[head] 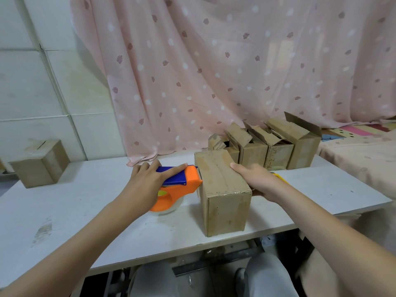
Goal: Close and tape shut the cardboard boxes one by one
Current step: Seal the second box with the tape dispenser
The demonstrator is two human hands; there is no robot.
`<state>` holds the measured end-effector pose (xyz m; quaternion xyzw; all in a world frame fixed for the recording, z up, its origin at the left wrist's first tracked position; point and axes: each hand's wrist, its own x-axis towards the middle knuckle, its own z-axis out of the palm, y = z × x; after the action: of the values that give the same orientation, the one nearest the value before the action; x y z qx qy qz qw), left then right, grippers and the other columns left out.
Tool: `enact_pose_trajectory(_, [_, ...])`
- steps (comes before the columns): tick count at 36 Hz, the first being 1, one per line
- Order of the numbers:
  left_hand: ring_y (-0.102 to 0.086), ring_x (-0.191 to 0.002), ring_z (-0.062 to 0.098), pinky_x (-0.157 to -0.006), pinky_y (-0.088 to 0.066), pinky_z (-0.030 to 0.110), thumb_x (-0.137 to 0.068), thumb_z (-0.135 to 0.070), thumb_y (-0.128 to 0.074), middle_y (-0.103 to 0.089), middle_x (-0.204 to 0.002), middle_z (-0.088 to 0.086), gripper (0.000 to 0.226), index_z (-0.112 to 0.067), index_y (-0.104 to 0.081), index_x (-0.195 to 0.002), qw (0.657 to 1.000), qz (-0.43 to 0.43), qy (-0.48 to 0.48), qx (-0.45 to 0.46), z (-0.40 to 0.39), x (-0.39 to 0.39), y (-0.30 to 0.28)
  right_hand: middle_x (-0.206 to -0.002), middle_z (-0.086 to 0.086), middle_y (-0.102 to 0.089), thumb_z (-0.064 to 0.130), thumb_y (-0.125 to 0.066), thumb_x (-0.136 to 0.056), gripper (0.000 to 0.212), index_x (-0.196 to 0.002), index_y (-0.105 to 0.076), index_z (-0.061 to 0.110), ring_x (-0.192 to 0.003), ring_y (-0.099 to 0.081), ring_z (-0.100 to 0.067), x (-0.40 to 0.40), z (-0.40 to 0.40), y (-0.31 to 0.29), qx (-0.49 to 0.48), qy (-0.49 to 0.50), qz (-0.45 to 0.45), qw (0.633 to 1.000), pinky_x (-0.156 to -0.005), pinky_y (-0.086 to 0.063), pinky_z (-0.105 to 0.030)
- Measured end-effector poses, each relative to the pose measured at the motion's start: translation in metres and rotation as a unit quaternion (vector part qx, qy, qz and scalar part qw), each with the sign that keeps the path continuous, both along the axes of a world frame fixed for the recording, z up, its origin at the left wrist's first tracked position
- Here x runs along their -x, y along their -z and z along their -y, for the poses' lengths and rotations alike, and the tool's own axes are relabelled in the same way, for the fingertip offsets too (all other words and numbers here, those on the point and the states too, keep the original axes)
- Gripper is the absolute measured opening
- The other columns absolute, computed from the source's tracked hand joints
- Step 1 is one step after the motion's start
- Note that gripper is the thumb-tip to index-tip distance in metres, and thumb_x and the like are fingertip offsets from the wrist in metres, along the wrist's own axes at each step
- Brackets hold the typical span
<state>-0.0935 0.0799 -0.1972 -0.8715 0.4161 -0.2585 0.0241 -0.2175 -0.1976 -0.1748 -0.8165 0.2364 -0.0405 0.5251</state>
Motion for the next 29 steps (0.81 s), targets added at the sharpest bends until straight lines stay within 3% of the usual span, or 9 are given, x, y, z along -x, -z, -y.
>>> enact_pose_trajectory(3, [-0.055,-0.079,0.03,-0.074,-0.046,0.042,-0.061,-0.008,-0.083,-0.051,-0.09,0.005,0.119,-0.05,-0.017,-0.15,1.0,-0.003,0.001,-0.001,-0.002,-0.001,0.001,-0.079,-0.004,-0.063,0.033,-0.043,-0.106,0.036,-0.095,-0.069,0.01,-0.082,-0.054,-0.026,0.005,-0.009,-0.016,0.253,-0.036,0.121,0.959,-0.068,-0.038,-0.03])
enact_pose_trajectory(5, [-0.055,-0.076,0.029,-0.072,-0.047,0.042,-0.057,-0.006,-0.084,-0.05,-0.087,0.005,0.119,-0.049,-0.022,-0.149,1.0,0.005,-0.001,0.0,-0.001,0.0,0.001,-0.11,-0.009,-0.071,0.031,-0.037,-0.108,0.038,-0.118,-0.067,0.011,-0.106,-0.06,-0.031,0.011,-0.024,-0.031,0.337,-0.087,0.169,0.922,-0.085,-0.045,-0.033])
enact_pose_trajectory(7, [-0.054,-0.072,0.029,-0.07,-0.046,0.041,-0.056,-0.005,-0.083,-0.048,-0.084,0.005,0.116,-0.047,-0.028,-0.149,1.0,0.012,0.002,0.003,0.001,-0.001,0.0,-0.126,-0.006,-0.066,0.037,-0.033,-0.108,0.041,-0.129,-0.061,0.014,-0.116,-0.058,-0.027,0.012,-0.041,-0.035,0.379,-0.165,0.146,0.899,-0.089,-0.041,-0.031])
enact_pose_trajectory(9, [-0.053,-0.072,0.029,-0.069,-0.045,0.04,-0.058,-0.006,-0.083,-0.046,-0.084,0.004,0.115,-0.048,-0.026,-0.149,1.0,0.007,0.005,0.0,0.003,-0.001,0.001,-0.121,-0.002,-0.063,0.05,-0.031,-0.105,0.043,-0.122,-0.058,0.022,-0.114,-0.057,-0.024,0.009,-0.054,-0.026,0.399,-0.229,0.09,0.883,-0.089,-0.042,-0.036])
enact_pose_trajectory(12, [-0.053,-0.077,0.029,-0.072,-0.046,0.041,-0.066,-0.007,-0.08,-0.044,-0.087,0.003,0.114,-0.05,-0.017,-0.15,1.0,-0.002,0.01,-0.004,0.002,-0.002,0.002,-0.149,-0.003,-0.046,0.067,-0.023,-0.099,0.067,-0.143,-0.043,0.021,-0.14,-0.039,-0.021,0.003,-0.058,-0.008,0.467,-0.243,0.036,0.849,-0.11,-0.036,-0.041])
enact_pose_trajectory(15, [-0.049,-0.082,0.027,-0.073,-0.043,0.037,-0.077,-0.007,-0.07,-0.036,-0.091,0.0,0.117,-0.059,0.007,-0.148,0.999,-0.035,0.022,0.001,-0.003,-0.003,0.003,-0.165,0.002,-0.022,0.069,-0.02,-0.098,0.077,-0.158,-0.024,0.021,-0.152,-0.018,-0.015,0.005,-0.057,-0.005,0.482,-0.221,0.027,0.847,-0.121,-0.02,-0.036])
enact_pose_trajectory(19, [-0.048,-0.086,0.023,-0.077,-0.043,0.03,-0.089,-0.01,-0.057,-0.04,-0.103,0.0,0.118,-0.072,0.037,-0.123,0.989,-0.147,0.032,0.011,-0.011,-0.006,0.006,-0.166,0.003,-0.019,0.071,-0.021,-0.096,0.08,-0.159,-0.021,0.022,-0.153,-0.016,-0.015,0.009,-0.064,-0.008,0.486,-0.211,0.018,0.848,-0.121,-0.019,-0.034])
enact_pose_trajectory(24, [-0.044,-0.085,0.014,-0.069,-0.033,0.019,-0.096,-0.025,-0.059,-0.037,-0.107,-0.004,0.098,-0.067,0.021,-0.135,0.964,-0.261,0.044,0.026,-0.012,-0.004,0.013,-0.165,0.004,-0.023,0.075,-0.027,-0.094,0.083,-0.159,-0.023,0.024,-0.151,-0.021,-0.015,0.008,-0.064,-0.01,0.484,-0.203,0.02,0.851,-0.119,-0.025,-0.036])
enact_pose_trajectory(29, [-0.05,-0.096,0.009,-0.077,-0.045,0.02,-0.091,-0.036,-0.069,-0.038,-0.114,-0.011,0.103,-0.079,0.016,-0.128,0.93,-0.362,0.068,0.022,-0.021,-0.009,0.004,-0.164,0.006,-0.026,0.076,-0.029,-0.092,0.083,-0.158,-0.025,0.025,-0.149,-0.027,-0.014,0.008,-0.065,-0.013,0.484,-0.198,0.018,0.852,-0.116,-0.031,-0.038])
